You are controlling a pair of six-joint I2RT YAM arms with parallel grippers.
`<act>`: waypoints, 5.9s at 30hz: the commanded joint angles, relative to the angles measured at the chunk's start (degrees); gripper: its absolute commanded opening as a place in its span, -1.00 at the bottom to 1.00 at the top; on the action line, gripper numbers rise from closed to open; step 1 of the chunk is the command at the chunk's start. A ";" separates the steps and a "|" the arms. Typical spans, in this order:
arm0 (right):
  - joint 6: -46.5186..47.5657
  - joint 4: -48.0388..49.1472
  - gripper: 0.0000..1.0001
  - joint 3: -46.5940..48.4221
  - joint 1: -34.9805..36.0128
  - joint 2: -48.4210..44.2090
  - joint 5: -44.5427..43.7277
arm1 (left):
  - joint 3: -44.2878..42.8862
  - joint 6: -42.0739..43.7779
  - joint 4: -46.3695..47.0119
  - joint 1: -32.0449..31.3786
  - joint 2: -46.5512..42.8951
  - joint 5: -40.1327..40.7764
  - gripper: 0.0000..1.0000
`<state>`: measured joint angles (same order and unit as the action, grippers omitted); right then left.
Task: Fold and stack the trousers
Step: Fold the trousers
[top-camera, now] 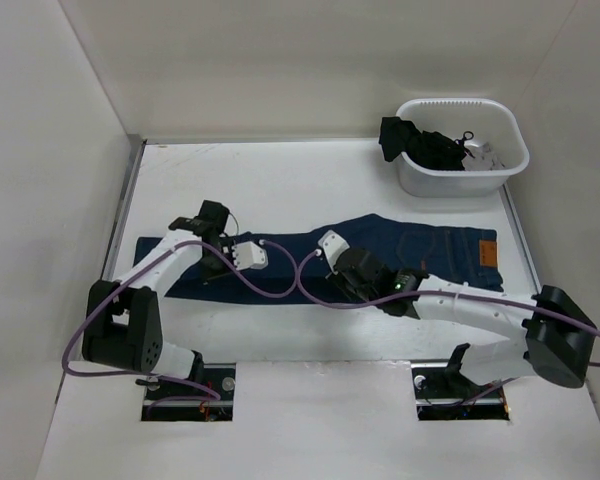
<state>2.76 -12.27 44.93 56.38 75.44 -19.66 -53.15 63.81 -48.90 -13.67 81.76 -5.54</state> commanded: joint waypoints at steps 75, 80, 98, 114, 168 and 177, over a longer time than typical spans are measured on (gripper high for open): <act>-29.18 -1.37 -1.00 -5.30 -67.82 -30.44 1.99 | -22.79 -13.97 11.38 33.75 26.17 11.60 0.01; -16.40 0.93 -1.00 1.82 -36.36 -25.18 -4.31 | -23.85 -16.17 10.15 36.04 27.75 12.39 0.04; -21.13 9.55 -1.00 34.51 7.91 29.05 -11.90 | -24.73 -15.82 8.30 36.39 34.08 10.37 -0.11; -19.20 17.91 -1.00 27.05 8.25 23.68 -9.53 | -24.11 -15.38 8.48 35.60 33.29 10.29 -0.10; -42.58 12.01 -0.65 18.09 -34.98 27.83 21.95 | -9.35 -37.01 10.23 -11.77 18.26 -10.90 -0.10; -43.20 11.66 -1.00 20.45 -37.88 25.98 13.59 | -4.16 -33.75 12.69 -11.86 18.79 -5.45 -0.13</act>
<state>-40.97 -1.83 61.43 21.32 102.96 0.40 -61.04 28.51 -35.97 -25.82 98.76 -14.26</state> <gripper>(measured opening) 0.035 0.435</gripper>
